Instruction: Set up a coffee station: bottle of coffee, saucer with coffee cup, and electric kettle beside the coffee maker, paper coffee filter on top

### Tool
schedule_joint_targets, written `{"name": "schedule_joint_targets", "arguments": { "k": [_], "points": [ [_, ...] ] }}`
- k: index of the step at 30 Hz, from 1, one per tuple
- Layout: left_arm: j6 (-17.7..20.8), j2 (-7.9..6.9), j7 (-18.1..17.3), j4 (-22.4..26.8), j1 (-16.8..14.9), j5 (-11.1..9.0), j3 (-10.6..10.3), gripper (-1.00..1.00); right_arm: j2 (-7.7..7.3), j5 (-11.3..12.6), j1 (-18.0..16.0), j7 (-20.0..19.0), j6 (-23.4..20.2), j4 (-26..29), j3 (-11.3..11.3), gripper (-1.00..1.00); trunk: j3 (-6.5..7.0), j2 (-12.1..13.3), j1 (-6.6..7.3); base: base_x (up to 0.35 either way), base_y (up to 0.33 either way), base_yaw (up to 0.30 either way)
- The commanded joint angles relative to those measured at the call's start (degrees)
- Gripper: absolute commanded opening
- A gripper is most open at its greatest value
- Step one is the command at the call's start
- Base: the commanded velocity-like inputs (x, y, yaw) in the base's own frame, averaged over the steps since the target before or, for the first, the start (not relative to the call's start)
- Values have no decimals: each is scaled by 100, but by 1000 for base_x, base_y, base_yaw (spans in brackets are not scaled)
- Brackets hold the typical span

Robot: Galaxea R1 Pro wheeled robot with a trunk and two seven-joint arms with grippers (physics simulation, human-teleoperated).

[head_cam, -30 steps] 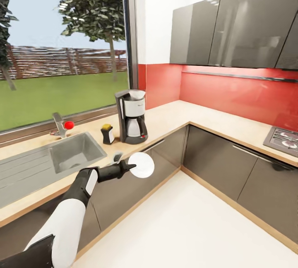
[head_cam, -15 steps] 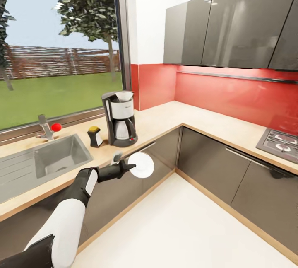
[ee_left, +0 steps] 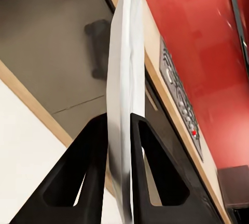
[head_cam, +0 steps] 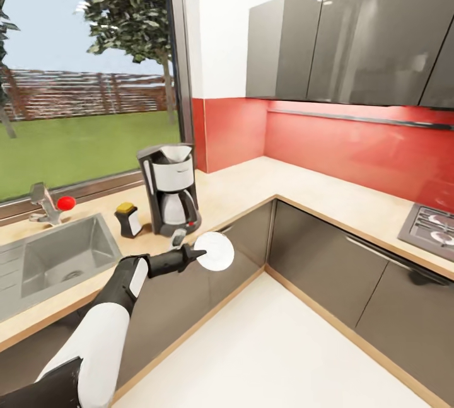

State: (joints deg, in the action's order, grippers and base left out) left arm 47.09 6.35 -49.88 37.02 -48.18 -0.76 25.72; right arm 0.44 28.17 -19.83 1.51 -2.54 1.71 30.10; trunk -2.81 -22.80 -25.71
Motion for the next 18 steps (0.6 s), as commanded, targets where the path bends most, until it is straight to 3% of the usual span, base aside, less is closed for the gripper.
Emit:
{"name": "schedule_joint_targets", "arguments": {
  "k": [1, 7, 18],
  "points": [
    [46, 6, -5, 3, -7, -2, 30, -100, -1, 48, -3, 16, -27, 7, 49, 100, -13, -12, -7, 311, -100, 0],
    [38, 15, -4, -2, -7, 5, 21, -100, -1, 48, -3, 16, -27, 8, 48, 100, -13, -12, -7, 241, -173, 0],
    [20, 9, -4, -114, -7, -3, 29, -100, 9, 48, -3, 16, -27, 13, 50, 100, -20, -12, -7, 106, -260, 32]
  ]
}}
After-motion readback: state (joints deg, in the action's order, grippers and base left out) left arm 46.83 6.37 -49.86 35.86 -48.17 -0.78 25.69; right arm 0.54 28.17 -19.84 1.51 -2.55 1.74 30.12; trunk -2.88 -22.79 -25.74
